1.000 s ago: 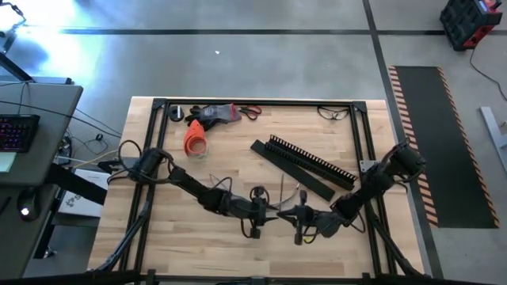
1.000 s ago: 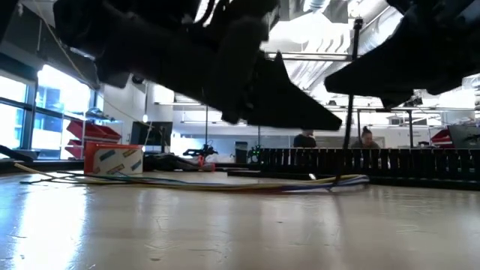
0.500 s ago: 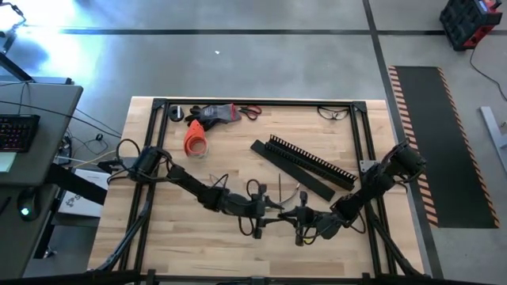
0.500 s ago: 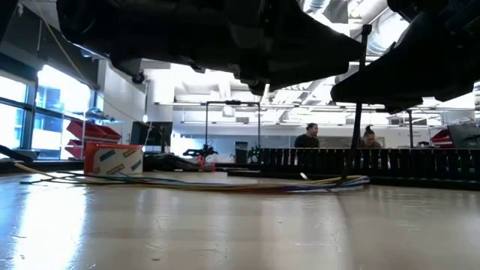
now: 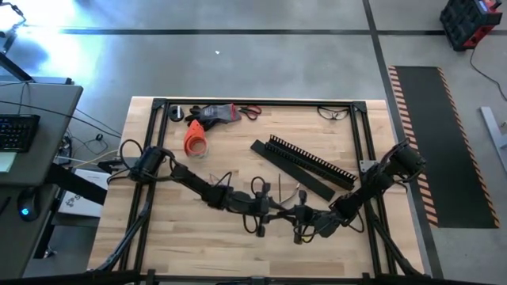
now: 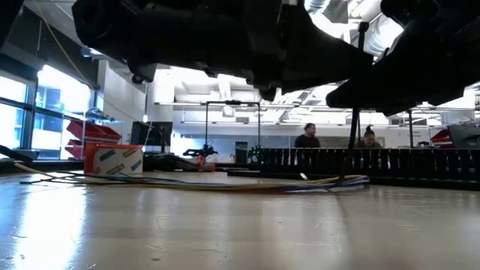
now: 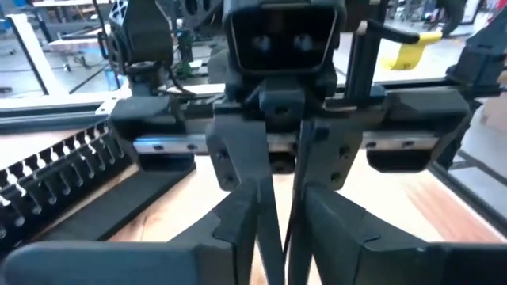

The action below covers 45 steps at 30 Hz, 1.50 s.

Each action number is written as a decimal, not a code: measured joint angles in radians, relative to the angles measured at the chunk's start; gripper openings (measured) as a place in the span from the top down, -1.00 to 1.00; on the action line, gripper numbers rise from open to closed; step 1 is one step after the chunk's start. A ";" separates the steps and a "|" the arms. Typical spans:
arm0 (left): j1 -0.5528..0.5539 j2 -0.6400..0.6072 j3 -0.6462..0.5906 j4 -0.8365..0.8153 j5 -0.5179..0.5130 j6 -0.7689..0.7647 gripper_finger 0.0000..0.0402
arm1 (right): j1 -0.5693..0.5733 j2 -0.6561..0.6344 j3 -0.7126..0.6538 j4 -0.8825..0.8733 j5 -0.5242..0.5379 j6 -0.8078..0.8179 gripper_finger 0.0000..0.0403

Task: Ziptie cables
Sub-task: Wrap the colored cables with the black zip tie

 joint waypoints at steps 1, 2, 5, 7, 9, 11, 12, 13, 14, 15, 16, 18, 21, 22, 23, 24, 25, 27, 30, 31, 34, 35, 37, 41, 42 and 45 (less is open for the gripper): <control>-0.002 0.001 0.000 -0.005 -0.007 0.000 0.65 | 0.000 0.000 0.000 -0.004 -0.001 0.000 1.00; -0.003 0.001 0.000 -0.008 -0.016 0.000 0.71 | 0.000 0.000 0.000 -0.005 -0.003 0.000 1.00; -0.008 0.001 0.000 -0.002 -0.022 0.013 0.92 | 0.000 0.000 0.000 -0.013 -0.011 0.011 1.00; -0.009 0.001 0.000 -0.002 -0.025 0.011 0.97 | 0.000 0.000 0.000 -0.034 -0.015 0.026 1.00; -0.010 0.001 0.000 -0.007 -0.032 -0.002 0.98 | 0.000 0.000 0.000 -0.049 -0.015 0.032 1.00; -0.014 0.001 0.000 -0.013 -0.040 -0.009 0.99 | 0.000 0.000 0.000 -0.067 -0.022 0.036 0.99; -0.019 0.001 0.000 -0.019 -0.049 -0.009 1.00 | 0.000 0.000 0.000 -0.079 -0.035 0.046 0.96; -0.023 0.001 0.000 -0.032 -0.060 -0.009 1.00 | 0.000 -0.001 0.000 -0.091 -0.051 0.060 0.93; -0.029 0.001 0.000 -0.045 -0.074 -0.014 1.00 | 0.000 -0.006 0.000 -0.110 -0.069 0.081 0.87; -0.035 0.001 -0.001 -0.060 -0.082 -0.021 1.00 | 0.000 -0.013 0.000 -0.134 -0.087 0.108 0.81; -0.040 0.001 -0.002 -0.073 -0.085 -0.032 1.00 | 0.000 -0.021 0.000 -0.166 -0.109 0.140 0.74; -0.048 0.001 -0.003 -0.106 -0.088 -0.055 1.00 | 0.000 -0.038 0.001 -0.244 -0.160 0.191 0.58; -0.058 0.001 -0.012 -0.167 -0.122 -0.088 1.00 | 0.003 -0.067 0.022 -0.392 -0.243 0.245 0.36; -0.059 0.001 -0.013 -0.183 -0.126 -0.096 1.00 | 0.003 -0.078 0.035 -0.444 -0.249 0.265 0.30; -0.058 0.001 -0.013 -0.193 -0.125 -0.104 1.00 | 0.003 -0.089 0.048 -0.495 -0.246 0.273 0.25; -0.058 0.001 -0.013 -0.198 -0.125 -0.114 1.00 | 0.003 -0.101 0.061 -0.545 -0.230 0.280 0.21; -0.058 0.004 -0.012 -0.200 -0.125 -0.124 1.00 | 0.003 -0.110 0.074 -0.589 -0.197 0.292 0.19; -0.058 0.016 -0.012 -0.203 -0.125 -0.142 1.00 | -0.005 -0.131 0.090 -0.669 -0.110 0.330 0.17; -0.058 0.035 -0.012 -0.207 -0.121 -0.168 1.00 | -0.068 -0.170 0.089 -0.759 -0.023 0.487 0.16; -0.058 0.037 -0.012 -0.204 -0.120 -0.174 1.00 | -0.106 -0.180 0.073 -0.779 -0.025 0.556 0.16; -0.058 0.046 -0.012 -0.192 -0.113 -0.176 1.00 | -0.230 -0.180 0.016 -0.785 -0.113 0.602 0.16; -0.058 0.049 -0.012 -0.190 -0.114 -0.176 1.00 | -0.267 -0.179 -0.005 -0.770 -0.129 0.591 0.16; -0.058 0.049 -0.012 -0.190 -0.113 -0.175 1.00 | -0.332 -0.179 -0.033 -0.697 -0.154 0.532 0.16; -0.058 0.049 -0.012 -0.189 -0.105 -0.164 1.00 | -0.449 -0.180 -0.065 -0.584 -0.218 0.463 0.15; -0.059 0.049 -0.012 -0.187 -0.105 -0.152 1.00 | -0.476 -0.177 -0.066 -0.554 -0.251 0.445 0.15; -0.061 0.049 -0.012 -0.179 -0.104 -0.131 1.00 | -0.543 -0.174 -0.076 -0.501 -0.332 0.420 0.15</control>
